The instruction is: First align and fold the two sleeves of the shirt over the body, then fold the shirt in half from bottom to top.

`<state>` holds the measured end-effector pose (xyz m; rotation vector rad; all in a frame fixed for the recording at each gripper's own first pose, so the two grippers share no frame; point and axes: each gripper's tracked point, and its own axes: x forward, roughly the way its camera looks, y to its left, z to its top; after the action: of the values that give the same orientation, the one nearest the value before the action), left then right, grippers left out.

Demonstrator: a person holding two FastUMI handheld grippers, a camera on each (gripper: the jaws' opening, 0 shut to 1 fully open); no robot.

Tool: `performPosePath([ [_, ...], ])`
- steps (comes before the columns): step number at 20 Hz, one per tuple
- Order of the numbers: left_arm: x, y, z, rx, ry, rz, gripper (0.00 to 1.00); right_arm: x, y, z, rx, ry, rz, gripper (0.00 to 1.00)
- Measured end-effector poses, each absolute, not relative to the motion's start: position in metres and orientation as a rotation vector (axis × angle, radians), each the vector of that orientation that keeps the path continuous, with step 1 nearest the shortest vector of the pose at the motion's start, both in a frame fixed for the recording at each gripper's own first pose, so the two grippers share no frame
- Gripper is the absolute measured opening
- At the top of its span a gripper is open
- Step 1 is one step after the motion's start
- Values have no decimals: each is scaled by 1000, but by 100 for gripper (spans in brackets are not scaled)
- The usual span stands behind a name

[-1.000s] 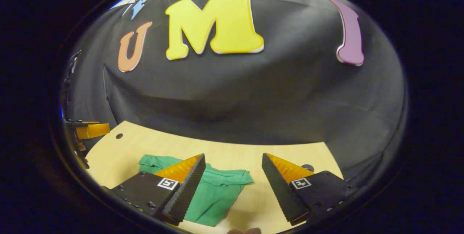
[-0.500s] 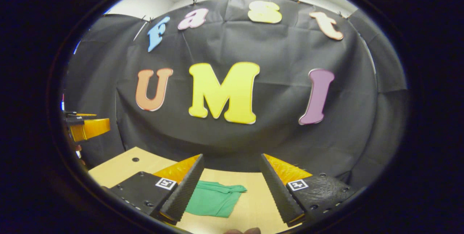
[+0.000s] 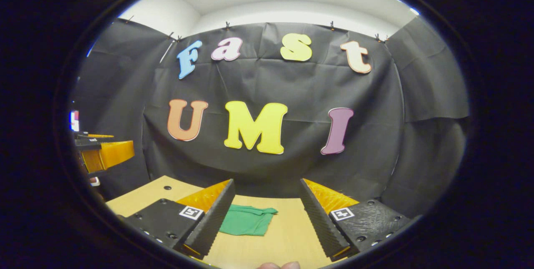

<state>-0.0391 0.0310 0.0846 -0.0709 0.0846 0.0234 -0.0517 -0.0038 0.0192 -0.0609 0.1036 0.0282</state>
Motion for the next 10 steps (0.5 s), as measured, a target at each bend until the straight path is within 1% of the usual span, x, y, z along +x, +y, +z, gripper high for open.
performPosePath([
  [2,-46,32,88,-83,81,33,100,-58,1,21,-73,108,40,95],
  [5,-53,28,96,-102,63,44,100,-69,2,24,-23,112,43,96],
  [6,-53,26,95,-99,63,49,100,-72,3,23,-6,113,43,94],
  [7,-53,22,97,-99,63,46,100,-74,5,20,-1,125,53,95],
  [8,-52,18,99,-99,59,42,100,-75,6,17,-2,128,60,96],
  [10,-49,13,101,-85,57,35,100,-69,2,22,-6,115,57,95],
])
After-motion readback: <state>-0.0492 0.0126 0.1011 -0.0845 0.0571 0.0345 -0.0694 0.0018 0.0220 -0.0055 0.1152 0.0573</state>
